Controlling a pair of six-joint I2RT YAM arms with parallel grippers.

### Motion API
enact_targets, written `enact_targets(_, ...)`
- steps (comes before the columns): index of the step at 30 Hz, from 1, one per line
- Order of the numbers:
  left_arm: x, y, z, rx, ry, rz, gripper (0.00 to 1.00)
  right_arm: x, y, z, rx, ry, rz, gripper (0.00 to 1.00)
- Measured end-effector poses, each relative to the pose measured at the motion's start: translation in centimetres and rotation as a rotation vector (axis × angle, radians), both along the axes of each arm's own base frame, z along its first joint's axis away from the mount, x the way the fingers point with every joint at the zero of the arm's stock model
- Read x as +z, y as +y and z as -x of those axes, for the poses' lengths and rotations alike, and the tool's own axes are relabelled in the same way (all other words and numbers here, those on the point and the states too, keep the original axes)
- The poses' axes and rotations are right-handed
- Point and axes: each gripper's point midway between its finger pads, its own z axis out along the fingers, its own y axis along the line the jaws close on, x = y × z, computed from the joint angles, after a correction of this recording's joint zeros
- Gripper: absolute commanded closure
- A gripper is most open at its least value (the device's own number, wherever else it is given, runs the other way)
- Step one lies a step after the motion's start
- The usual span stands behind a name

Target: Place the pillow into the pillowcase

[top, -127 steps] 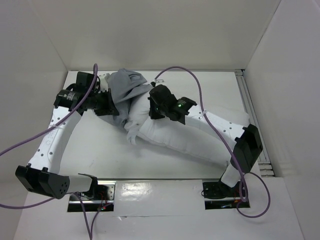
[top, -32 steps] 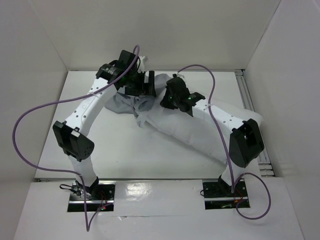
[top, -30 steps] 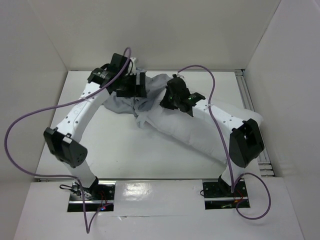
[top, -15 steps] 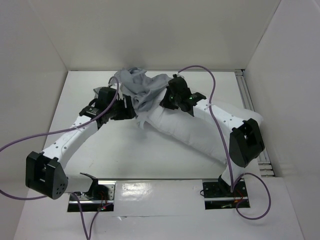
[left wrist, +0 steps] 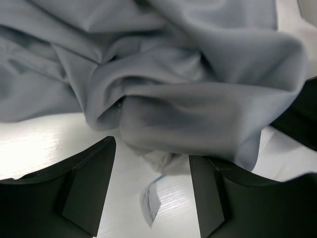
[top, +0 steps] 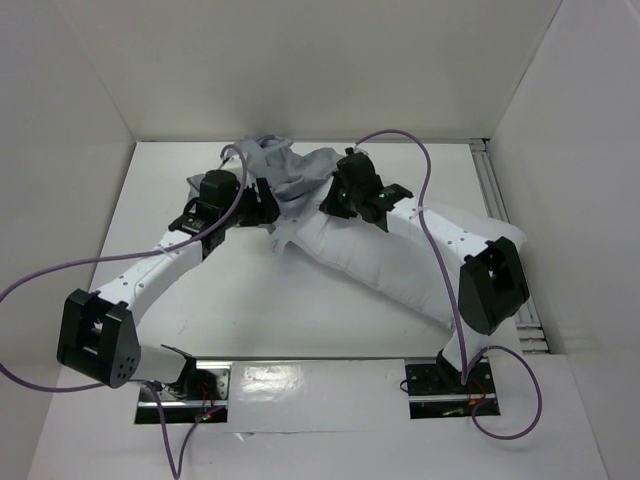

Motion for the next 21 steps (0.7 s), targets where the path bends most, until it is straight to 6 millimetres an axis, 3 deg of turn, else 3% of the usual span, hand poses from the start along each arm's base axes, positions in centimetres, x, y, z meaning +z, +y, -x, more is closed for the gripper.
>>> enact_targets(5,1.2,-1.2,-1.8,-0.023,-0.034,0.028,0.32,0.1,0.0,0.0,0.001,0.000,0.003,1.00)
enact_targets(9,0.3,-1.6,-2.1,-0.029,-0.006,0.044,0.63,0.2,0.0,-0.1,0.002,0.003,0.006,1.00)
enact_targets(10,0.1,-1.7,-2.1,-0.030,0.003,0.047,0.85,0.2,0.0,-0.1,0.003,0.003,0.007,1.00)
enact_targets(11,-0.2,-1.8,-2.2,-0.031,0.013,0.047,0.97,0.2,0.0,-0.1,0.004,0.003,0.008,1.00)
enact_targets(17,0.0,-1.5,-1.4,-0.031,0.043,0.031,1.00,0.4,0.0,-0.1,0.007,0.003,0.014,1.00)
enact_targets(21,1.6,-0.3,1.0,-0.018,0.034,0.026,1.00,1.0,-0.3,-0.5,-0.001,0.002,0.013,1.00)
